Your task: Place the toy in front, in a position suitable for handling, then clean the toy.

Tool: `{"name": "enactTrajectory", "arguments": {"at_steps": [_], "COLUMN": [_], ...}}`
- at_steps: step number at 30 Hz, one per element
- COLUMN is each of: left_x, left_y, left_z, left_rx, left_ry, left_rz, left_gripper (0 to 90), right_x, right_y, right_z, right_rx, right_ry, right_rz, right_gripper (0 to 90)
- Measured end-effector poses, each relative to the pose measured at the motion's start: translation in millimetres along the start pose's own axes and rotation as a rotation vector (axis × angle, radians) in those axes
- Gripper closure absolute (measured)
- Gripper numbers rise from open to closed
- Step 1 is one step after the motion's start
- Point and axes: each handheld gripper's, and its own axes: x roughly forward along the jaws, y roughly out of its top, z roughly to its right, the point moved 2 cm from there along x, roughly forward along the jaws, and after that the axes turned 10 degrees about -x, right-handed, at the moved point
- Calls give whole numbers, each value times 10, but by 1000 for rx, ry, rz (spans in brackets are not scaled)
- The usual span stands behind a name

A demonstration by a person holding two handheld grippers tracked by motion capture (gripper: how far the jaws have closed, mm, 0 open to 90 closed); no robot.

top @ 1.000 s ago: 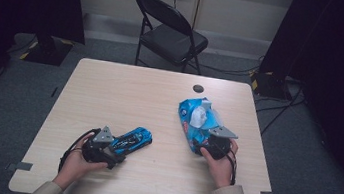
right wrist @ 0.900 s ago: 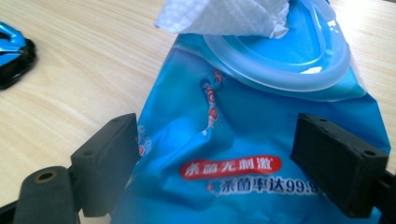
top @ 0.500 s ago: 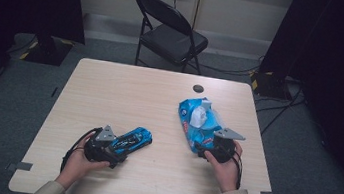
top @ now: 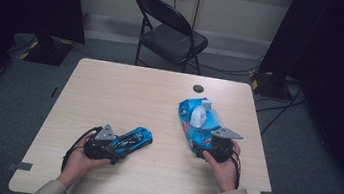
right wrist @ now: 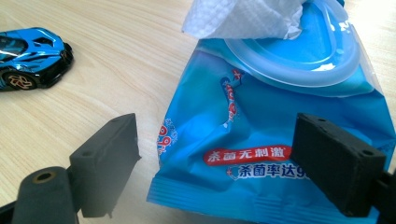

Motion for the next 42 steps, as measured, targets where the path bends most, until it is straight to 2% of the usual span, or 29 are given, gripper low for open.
{"name": "enactTrajectory", "arguments": {"at_steps": [7, 13, 29, 36, 42], "left_x": [0, 0, -3, -3, 0], "left_y": [0, -1, -5, -6, -3], "left_z": [0, 0, 6, 9, 8], "left_rx": [-1, -1, -9, -13, -10], "left_ry": [0, -1, 1, 4, 4], "left_rz": [0, 0, 0, 0, 1], "left_gripper": [240, 241, 242, 242, 243], "right_x": [-11, -12, -22, 15, 22], "right_y": [26, 57, 111, 111, 151], "right_z": [-1, -3, 20, 4, 20], "right_rx": [19, -2, 32, 33, 16], "right_ry": [10, 0, 45, 79, 80], "right_rz": [11, -6, -6, -24, -18], "right_gripper": [148, 145, 153, 169, 208]}}
